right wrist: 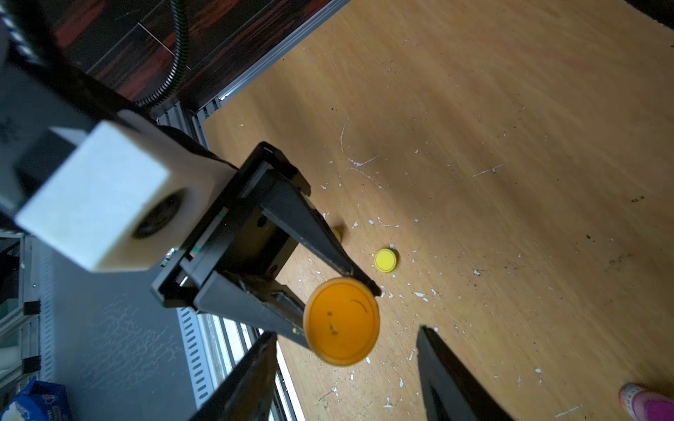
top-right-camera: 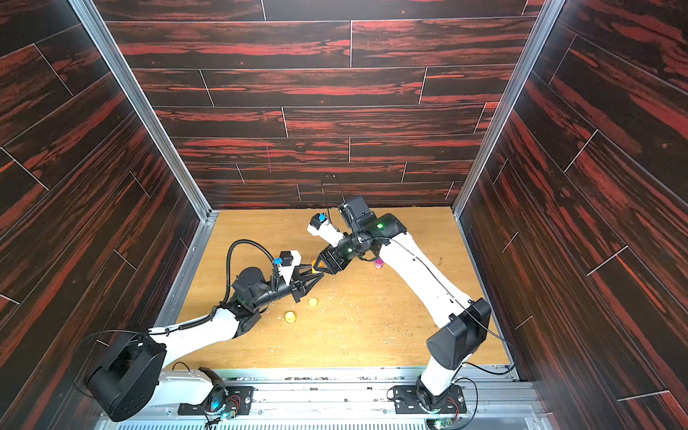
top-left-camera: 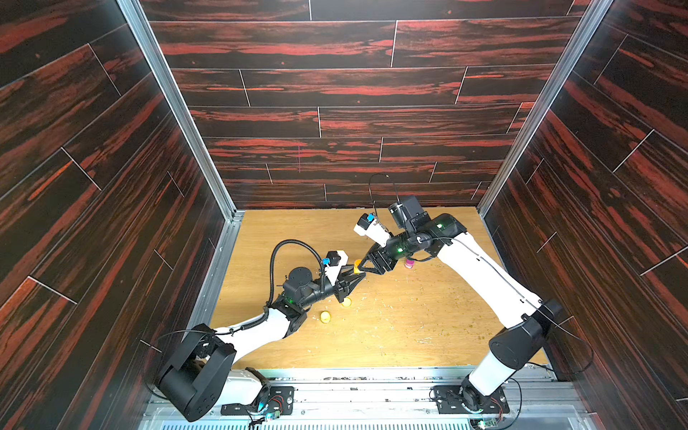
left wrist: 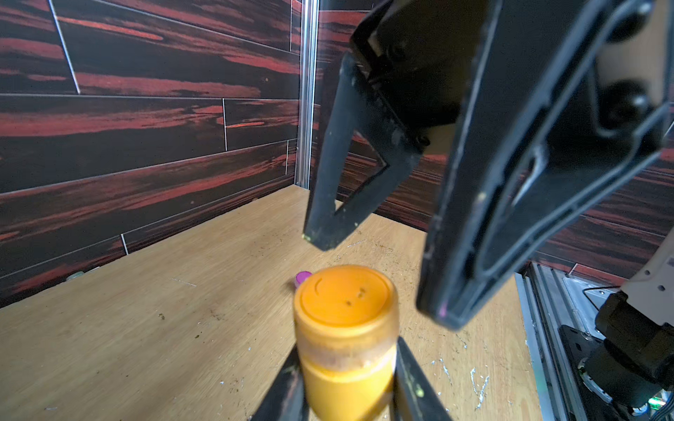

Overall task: Close the paint jar lid
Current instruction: Screw the lid onto the paint jar.

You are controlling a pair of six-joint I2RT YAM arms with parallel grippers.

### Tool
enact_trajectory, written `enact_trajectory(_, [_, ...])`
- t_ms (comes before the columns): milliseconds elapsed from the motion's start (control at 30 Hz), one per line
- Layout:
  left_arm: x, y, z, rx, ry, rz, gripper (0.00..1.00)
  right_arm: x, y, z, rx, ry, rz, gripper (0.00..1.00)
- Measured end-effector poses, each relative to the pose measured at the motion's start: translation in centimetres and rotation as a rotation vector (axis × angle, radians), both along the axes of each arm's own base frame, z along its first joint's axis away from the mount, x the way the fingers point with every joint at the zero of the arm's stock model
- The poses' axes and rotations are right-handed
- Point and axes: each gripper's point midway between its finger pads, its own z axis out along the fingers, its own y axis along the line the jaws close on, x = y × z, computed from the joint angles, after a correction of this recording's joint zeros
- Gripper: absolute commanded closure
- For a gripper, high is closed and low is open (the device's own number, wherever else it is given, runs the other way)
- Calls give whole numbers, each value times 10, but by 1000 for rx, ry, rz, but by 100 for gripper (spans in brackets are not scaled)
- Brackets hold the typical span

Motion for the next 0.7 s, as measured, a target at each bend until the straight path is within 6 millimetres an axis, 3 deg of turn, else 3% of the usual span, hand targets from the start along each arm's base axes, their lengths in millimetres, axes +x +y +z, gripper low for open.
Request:
enact_trajectory(533, [0,-1,-1,7,11,-10,79,-1,6,-9,-5,25,17,49])
enact_trajectory(700, [0,-2,-1,10,15,-9,79,2,7,-12,-9,28,12,62])
